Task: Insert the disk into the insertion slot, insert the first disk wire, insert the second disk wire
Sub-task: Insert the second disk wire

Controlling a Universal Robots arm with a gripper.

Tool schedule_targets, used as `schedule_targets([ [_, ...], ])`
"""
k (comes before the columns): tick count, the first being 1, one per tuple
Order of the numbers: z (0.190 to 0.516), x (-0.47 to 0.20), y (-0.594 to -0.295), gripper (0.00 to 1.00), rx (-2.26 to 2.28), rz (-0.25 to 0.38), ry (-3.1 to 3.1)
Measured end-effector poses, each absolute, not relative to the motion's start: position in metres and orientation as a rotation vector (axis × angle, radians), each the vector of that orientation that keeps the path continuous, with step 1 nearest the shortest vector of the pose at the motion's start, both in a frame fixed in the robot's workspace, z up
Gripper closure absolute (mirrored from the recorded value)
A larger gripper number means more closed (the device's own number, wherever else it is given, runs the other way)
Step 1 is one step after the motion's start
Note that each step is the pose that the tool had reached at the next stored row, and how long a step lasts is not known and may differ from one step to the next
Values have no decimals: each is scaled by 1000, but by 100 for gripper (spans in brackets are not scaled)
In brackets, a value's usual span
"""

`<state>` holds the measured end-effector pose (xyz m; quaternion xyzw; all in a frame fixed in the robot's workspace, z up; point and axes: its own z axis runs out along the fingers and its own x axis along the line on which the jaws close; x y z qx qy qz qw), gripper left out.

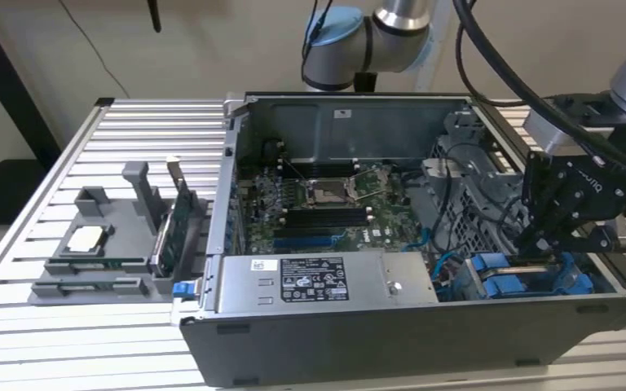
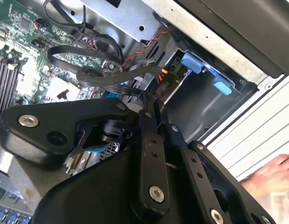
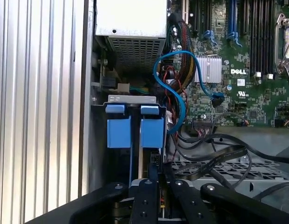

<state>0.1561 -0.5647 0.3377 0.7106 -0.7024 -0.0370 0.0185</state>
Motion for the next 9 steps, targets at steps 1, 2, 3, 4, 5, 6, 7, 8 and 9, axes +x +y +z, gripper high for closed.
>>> schedule_targets([
  [1,337,156,-565,82,2207,-115,-2181],
  [2,336,156,-565,82,2207,-115,-2181],
  [3,337,156,-565,76,2207,-116,-2181],
  [4,338,156,-565,76,2209,-120,-2183],
  [5,340,156,-565,70,2210,-124,-2184],
  [6,343,156,-565,70,2211,-126,-2185],
  [7,346,156,-565,70,2211,-127,-2185],
  [8,351,156,-565,70,2211,-127,-2185],
  [9,355,156,-565,70,2211,-127,-2185],
])
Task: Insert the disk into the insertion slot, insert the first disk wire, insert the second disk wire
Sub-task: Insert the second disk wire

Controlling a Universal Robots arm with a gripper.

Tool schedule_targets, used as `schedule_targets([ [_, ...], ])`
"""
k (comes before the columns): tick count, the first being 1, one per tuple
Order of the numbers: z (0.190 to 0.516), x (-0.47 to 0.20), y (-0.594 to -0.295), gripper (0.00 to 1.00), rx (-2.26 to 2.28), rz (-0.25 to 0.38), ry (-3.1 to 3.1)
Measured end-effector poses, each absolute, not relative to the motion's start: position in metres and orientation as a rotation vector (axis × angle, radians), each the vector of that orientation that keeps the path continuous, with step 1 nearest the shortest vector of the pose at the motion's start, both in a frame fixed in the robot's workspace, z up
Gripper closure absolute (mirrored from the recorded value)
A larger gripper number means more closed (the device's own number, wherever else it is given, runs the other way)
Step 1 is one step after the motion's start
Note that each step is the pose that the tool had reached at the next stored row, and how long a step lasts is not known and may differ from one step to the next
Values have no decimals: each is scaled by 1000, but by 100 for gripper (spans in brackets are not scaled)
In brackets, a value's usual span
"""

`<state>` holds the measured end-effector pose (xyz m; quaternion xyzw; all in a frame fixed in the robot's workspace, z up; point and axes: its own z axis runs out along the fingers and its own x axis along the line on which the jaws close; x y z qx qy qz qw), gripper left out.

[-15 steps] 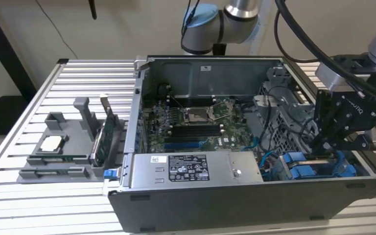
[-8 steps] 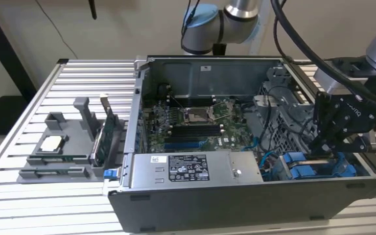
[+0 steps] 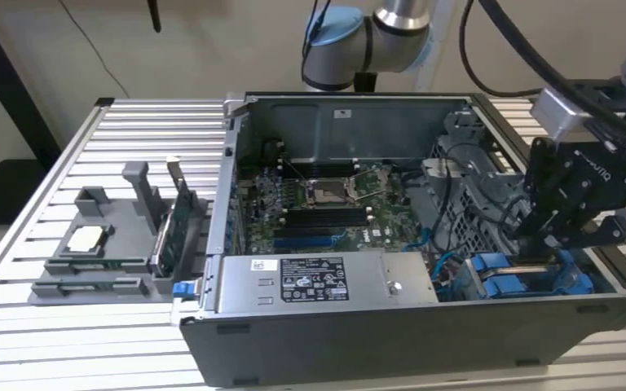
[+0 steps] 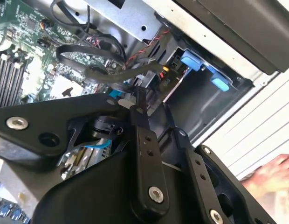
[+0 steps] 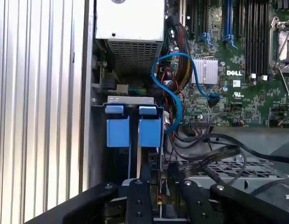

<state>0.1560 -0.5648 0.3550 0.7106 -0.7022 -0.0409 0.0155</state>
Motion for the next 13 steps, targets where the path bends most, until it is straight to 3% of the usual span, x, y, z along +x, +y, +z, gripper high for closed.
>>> schedule_targets([
  [8,390,156,-565,70,2210,-127,-2185],
  [13,391,156,-565,70,2210,-127,-2185],
])
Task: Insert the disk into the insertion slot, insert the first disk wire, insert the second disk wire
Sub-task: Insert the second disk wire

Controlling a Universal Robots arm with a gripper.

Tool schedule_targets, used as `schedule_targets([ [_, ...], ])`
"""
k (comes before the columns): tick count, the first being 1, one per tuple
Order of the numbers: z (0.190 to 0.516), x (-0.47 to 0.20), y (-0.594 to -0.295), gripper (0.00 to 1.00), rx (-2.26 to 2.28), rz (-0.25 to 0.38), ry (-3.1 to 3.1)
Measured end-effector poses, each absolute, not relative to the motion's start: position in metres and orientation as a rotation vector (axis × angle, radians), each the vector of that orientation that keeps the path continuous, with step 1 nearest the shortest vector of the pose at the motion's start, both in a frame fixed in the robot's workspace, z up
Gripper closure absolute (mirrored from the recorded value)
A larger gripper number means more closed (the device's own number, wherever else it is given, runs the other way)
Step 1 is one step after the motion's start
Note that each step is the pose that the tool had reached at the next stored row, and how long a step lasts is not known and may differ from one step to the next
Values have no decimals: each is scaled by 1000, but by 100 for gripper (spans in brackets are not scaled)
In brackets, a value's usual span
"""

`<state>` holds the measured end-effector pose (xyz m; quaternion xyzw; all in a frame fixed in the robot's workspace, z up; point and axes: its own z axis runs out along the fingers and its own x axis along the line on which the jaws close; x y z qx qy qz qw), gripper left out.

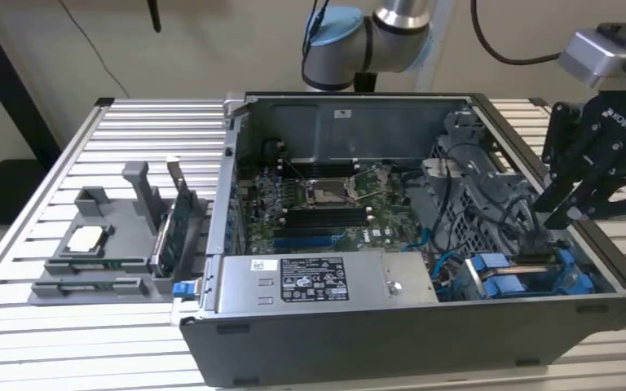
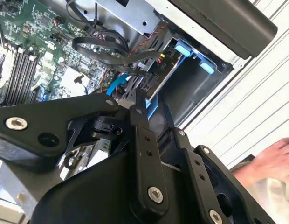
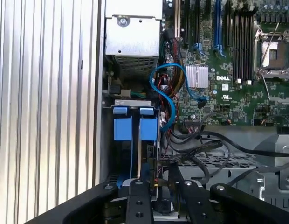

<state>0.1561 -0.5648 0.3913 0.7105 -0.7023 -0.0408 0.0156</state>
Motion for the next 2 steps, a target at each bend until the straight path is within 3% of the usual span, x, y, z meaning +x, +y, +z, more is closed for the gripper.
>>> schedule_targets([
  [2,391,156,-565,70,2210,-127,-2185],
])
